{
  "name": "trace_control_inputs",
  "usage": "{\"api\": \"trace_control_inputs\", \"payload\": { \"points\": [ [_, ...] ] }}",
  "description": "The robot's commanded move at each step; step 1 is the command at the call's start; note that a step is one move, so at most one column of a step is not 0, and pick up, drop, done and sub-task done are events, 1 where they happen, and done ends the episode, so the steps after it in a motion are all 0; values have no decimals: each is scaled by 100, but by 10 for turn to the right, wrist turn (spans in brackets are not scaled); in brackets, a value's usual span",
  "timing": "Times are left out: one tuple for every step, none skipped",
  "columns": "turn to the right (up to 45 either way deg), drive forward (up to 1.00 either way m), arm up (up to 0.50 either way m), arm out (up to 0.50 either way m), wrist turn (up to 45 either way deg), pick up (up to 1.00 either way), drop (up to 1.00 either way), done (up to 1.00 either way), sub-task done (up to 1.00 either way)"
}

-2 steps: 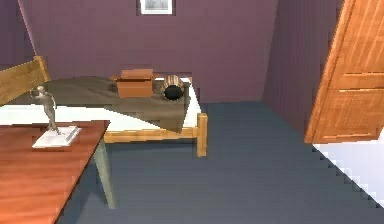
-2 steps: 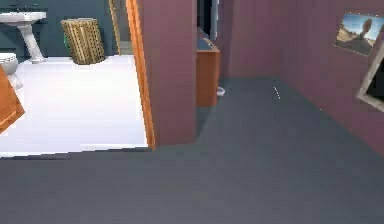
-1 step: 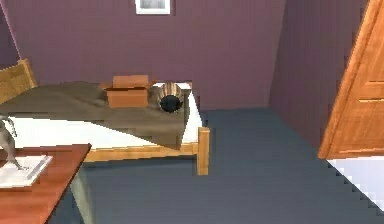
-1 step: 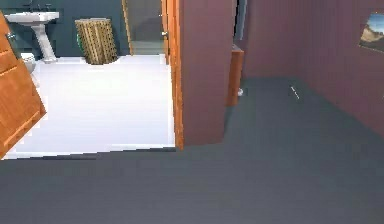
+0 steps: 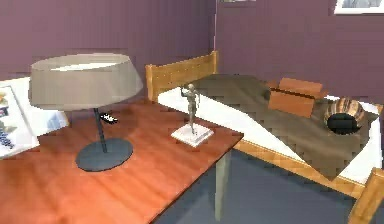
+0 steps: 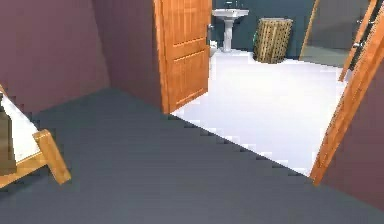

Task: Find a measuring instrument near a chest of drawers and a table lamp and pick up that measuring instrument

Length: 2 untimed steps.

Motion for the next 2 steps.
{"api": "trace_control_inputs", "payload": {
  "points": [
    [-450, 0, 0, 0, 0, 0, 0, 0, 0],
    [-450, 0, 0, 0, 0, 0, 0, 0, 0]
  ]
}}
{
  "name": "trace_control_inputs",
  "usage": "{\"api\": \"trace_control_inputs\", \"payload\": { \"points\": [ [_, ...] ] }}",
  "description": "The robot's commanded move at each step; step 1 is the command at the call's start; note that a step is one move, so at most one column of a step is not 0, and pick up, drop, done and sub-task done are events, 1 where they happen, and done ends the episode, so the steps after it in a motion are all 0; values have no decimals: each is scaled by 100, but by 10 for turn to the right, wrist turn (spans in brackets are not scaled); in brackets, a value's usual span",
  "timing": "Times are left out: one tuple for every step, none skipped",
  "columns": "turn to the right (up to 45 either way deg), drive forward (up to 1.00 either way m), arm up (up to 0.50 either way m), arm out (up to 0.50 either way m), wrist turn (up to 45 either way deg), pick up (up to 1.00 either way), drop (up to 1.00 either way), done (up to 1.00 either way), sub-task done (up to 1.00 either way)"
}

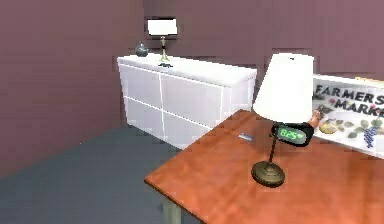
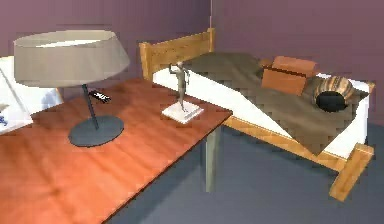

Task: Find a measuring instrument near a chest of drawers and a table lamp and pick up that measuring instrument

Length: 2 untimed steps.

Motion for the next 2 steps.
{"api": "trace_control_inputs", "payload": {
  "points": [
    [-300, 0, 0, 0, 0, 0, 0, 0, 0],
    [0, 80, 0, 0, 0, 0, 0, 0, 0]
  ]
}}
